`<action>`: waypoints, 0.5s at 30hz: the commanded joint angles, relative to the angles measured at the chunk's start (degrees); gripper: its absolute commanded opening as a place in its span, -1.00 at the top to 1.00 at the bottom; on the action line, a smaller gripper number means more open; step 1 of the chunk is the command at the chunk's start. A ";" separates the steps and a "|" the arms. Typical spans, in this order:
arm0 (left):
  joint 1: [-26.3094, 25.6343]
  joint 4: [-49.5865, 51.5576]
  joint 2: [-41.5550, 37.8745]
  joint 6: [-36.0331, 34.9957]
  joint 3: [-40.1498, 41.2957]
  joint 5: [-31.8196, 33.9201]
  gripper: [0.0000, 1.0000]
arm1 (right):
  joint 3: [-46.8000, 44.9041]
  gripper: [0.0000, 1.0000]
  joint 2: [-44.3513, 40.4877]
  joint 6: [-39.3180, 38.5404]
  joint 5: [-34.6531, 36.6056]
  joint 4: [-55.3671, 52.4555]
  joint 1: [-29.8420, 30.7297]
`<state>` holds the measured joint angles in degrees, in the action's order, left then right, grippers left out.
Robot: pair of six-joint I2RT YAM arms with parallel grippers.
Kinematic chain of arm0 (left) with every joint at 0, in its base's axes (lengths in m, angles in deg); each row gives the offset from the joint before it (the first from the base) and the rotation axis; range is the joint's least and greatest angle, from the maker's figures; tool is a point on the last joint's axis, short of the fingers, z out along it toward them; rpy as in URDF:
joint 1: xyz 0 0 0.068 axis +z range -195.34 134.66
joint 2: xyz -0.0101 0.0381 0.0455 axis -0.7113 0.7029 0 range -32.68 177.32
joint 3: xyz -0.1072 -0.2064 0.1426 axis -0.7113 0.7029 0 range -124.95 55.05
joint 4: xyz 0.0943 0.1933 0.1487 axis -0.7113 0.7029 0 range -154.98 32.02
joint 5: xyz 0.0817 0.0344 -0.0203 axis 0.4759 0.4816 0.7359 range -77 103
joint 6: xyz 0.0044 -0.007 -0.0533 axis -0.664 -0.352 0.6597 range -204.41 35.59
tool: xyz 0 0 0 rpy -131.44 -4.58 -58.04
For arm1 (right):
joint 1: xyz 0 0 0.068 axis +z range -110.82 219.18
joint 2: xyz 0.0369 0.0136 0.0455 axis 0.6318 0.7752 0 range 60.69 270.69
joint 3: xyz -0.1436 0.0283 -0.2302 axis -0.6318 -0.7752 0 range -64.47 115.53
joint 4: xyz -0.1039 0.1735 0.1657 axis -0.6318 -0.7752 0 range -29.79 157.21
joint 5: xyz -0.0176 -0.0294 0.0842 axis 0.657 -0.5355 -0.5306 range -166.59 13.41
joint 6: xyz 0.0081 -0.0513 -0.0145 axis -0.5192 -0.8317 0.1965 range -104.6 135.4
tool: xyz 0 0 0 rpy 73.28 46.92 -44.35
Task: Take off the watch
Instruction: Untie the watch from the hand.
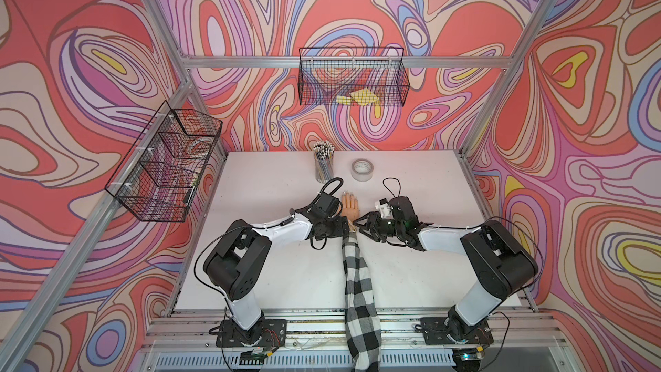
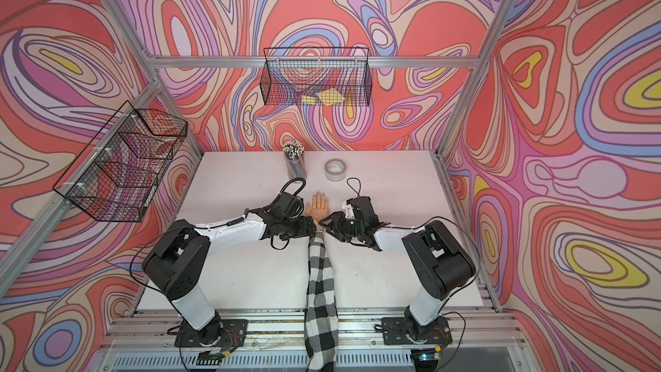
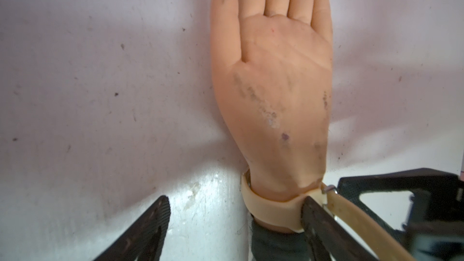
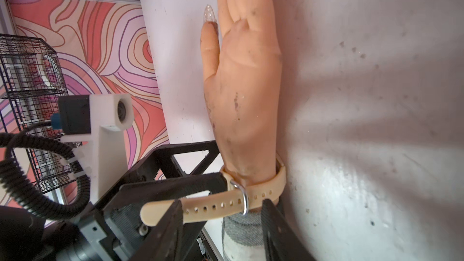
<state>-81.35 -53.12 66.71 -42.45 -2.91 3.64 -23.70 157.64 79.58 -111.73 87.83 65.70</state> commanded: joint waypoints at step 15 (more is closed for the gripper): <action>0.15 1.93 -1.37 -0.38 0.94 1.02 -0.67 | -1.62 0.15 3.17 9.88 -5.02 16.27 -0.24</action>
<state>-81.35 -53.12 66.71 -42.43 -2.86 3.64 -24.75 160.24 86.70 -115.18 99.00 65.70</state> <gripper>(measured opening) 0.833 0.429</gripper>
